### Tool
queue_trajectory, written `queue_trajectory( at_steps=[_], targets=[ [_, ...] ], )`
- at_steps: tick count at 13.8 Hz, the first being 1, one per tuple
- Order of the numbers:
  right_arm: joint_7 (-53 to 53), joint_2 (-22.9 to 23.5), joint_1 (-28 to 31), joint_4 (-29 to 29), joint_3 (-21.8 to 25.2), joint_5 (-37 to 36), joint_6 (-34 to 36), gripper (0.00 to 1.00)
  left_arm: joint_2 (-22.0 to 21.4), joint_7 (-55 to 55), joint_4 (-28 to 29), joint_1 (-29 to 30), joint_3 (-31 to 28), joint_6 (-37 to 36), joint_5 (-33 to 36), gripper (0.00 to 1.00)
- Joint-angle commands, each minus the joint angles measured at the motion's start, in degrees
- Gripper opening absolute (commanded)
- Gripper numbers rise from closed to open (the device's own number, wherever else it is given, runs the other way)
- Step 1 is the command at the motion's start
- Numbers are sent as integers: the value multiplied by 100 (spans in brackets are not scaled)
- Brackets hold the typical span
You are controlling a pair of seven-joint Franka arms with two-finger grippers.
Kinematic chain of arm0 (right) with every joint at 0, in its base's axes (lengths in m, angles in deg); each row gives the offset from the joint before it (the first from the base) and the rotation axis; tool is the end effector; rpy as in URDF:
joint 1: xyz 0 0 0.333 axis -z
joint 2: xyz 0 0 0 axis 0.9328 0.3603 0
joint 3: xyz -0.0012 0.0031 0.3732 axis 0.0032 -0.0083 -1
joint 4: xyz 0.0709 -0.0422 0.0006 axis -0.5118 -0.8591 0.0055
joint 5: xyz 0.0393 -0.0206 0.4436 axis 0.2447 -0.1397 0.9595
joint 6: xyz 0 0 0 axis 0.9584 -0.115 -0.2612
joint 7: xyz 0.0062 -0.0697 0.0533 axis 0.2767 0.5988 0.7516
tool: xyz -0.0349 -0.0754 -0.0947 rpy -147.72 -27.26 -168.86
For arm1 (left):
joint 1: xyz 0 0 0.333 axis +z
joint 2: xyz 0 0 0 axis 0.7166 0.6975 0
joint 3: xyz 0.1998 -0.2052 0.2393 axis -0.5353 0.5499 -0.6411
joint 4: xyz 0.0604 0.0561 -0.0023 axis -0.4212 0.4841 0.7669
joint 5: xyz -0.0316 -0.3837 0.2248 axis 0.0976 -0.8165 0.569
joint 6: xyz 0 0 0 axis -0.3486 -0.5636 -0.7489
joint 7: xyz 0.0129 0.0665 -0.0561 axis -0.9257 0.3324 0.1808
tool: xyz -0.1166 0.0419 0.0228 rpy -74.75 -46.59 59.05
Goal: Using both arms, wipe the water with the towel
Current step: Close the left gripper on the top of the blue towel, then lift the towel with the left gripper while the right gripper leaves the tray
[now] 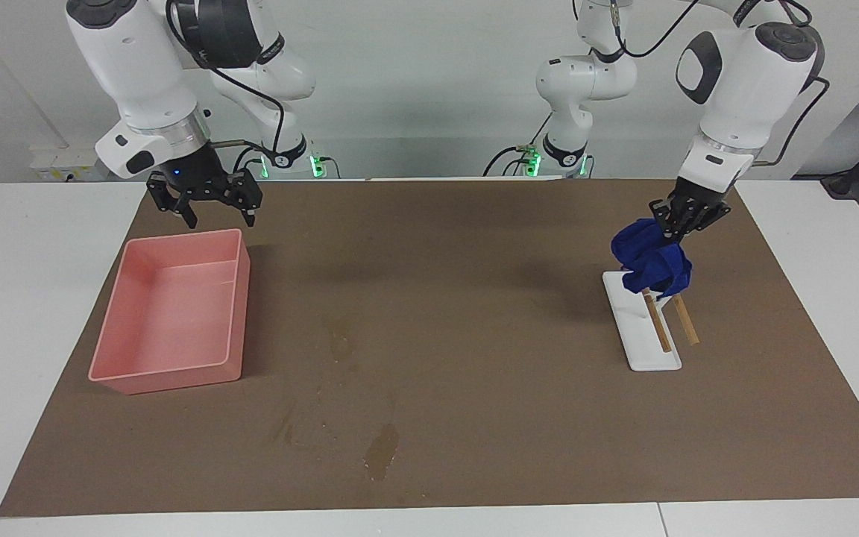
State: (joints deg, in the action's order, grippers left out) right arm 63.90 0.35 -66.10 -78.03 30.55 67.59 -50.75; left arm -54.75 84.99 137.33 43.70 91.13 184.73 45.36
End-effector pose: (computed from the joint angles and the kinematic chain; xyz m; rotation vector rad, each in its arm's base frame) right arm 0.6133 0.0527 0.6293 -3.1269 0.0207 -0.0329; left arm 0.5977 -0.0564 0.5814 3.1278 -0.0594 0.1913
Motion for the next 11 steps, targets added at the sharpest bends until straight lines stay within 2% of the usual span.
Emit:
queue_trajectory(
  at_steps=[1,3,6,11],
  targets=[
    [-61,-28,82,-4,-63,-12,19,100,85,-110,-231,-397,-37,-93,71,0],
    [-61,-28,82,-4,-63,-12,19,100,102,-119,-240,-722,-37,3,63,0],
    [-61,-28,82,-4,-63,-12,19,100,120,-390,-301,-1047,-29,39,-394,0],
    [-61,-28,82,-4,-63,-12,19,100,173,-347,-345,-2181,-28,513,-350,0]
  ],
)
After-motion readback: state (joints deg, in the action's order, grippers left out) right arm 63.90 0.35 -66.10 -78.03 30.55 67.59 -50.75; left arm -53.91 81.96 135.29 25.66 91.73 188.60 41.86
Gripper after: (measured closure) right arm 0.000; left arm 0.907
